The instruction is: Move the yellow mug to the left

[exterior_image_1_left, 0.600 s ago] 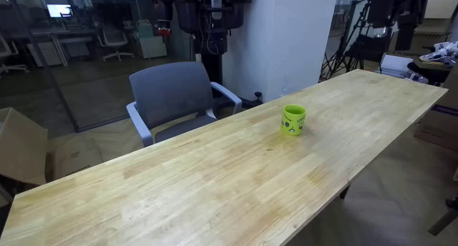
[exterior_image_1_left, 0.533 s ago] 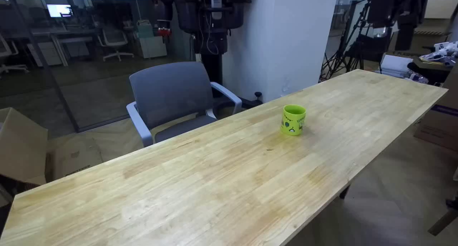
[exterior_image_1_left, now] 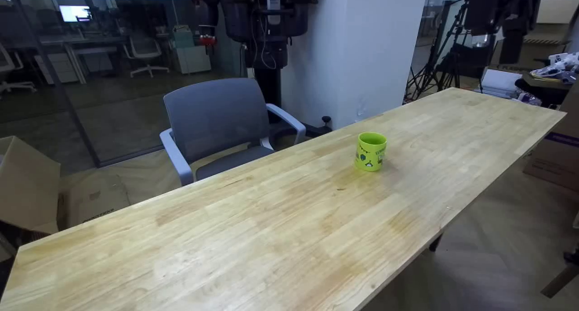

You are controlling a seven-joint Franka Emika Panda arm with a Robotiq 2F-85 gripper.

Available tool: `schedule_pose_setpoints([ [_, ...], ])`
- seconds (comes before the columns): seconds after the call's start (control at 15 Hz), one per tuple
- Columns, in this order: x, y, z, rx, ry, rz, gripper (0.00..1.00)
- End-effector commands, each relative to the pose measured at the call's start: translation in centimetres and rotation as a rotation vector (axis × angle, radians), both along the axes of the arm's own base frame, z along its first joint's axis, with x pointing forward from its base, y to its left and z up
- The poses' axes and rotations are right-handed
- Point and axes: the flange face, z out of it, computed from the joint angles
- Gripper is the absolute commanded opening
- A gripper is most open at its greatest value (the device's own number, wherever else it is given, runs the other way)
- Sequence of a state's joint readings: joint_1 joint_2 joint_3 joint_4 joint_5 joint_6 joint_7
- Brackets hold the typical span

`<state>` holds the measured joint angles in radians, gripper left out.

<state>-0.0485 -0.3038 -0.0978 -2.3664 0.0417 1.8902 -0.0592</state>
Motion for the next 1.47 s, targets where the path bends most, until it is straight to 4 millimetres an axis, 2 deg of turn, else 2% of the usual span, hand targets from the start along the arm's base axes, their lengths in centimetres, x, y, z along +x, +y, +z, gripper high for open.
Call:
schedule_pose_setpoints([
  [0.0, 0.0, 0.0, 0.0, 0.000, 0.001, 0.000, 1.00],
  [0.13, 0.0, 0.0, 0.0, 0.000, 0.001, 0.000, 1.00],
  [0.27, 0.3, 0.0, 0.6, -0.024, -0.119, -0.036, 1.00],
  [0.53, 4.5, -1.1, 0.2, -0.119, -0.351, -0.052, 1.00],
  [0.8, 9.6, -3.6, -2.0, -0.262, -0.508, -0.016, 1.00],
  [0.87, 6.7, -2.7, -0.9, -0.213, -0.481, 0.002, 1.00],
  [1.0, 7.3, -3.1, -2.2, -0.217, -0.470, 0.002, 1.00],
  [1.2, 7.1, -2.8, -1.7, -0.217, -0.477, 0.006, 1.00],
  [1.4, 8.8, -3.9, -2.8, -0.186, -0.403, 0.026, 1.00],
])
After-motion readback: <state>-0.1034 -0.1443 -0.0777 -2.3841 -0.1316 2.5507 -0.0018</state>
